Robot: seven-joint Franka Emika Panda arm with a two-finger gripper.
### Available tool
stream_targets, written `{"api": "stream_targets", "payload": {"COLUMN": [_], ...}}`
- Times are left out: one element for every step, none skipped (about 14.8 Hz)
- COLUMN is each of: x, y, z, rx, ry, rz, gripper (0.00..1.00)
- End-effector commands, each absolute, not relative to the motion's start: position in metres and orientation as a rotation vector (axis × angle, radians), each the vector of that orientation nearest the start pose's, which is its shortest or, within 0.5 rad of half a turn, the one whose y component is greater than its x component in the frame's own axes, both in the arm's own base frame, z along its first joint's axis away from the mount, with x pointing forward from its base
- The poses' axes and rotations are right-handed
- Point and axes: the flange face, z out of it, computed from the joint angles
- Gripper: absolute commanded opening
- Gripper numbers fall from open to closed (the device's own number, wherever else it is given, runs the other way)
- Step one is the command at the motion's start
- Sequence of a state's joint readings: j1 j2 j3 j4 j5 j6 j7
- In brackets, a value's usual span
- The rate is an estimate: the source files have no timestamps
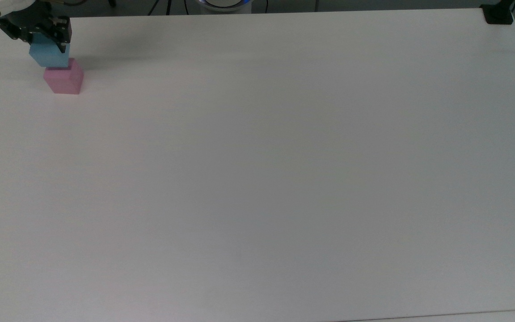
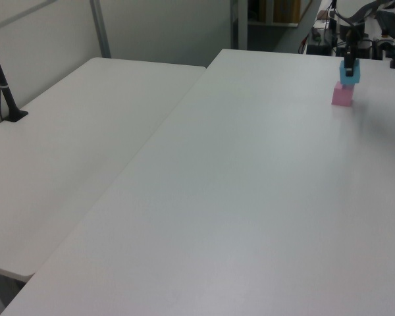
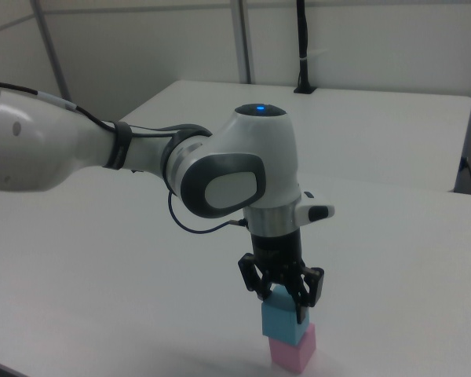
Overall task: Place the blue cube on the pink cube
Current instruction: 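Lower the light-blue cube onto the pink cube's top face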
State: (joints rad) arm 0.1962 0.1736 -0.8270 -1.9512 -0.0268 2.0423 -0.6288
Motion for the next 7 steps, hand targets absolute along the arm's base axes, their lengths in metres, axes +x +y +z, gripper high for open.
{"api": "stream_targets", "payload": {"x": [0.4723,0.4741,0.4745,0.4738,0.4732,0.4734,0.4728], "y": [-0.3310,-0.3313,-0.3322,-0.3337,-0.3345,-0.3345,-0.3341], "z": [0.4109,0.4099,0.4100,0.4096,0.4096,0.4090,0.4069], "rx": [-3.262,-3.264,-3.265,-3.265,-3.266,-3.266,-3.264], "ry": [-0.031,0.010,0.017,0.023,0.025,0.024,0.026], "rz": [0.065,0.009,-0.004,-0.005,-0.004,-0.001,0.004], "gripper": [0.01,0.01,0.01,0.01,0.01,0.02,0.06]}}
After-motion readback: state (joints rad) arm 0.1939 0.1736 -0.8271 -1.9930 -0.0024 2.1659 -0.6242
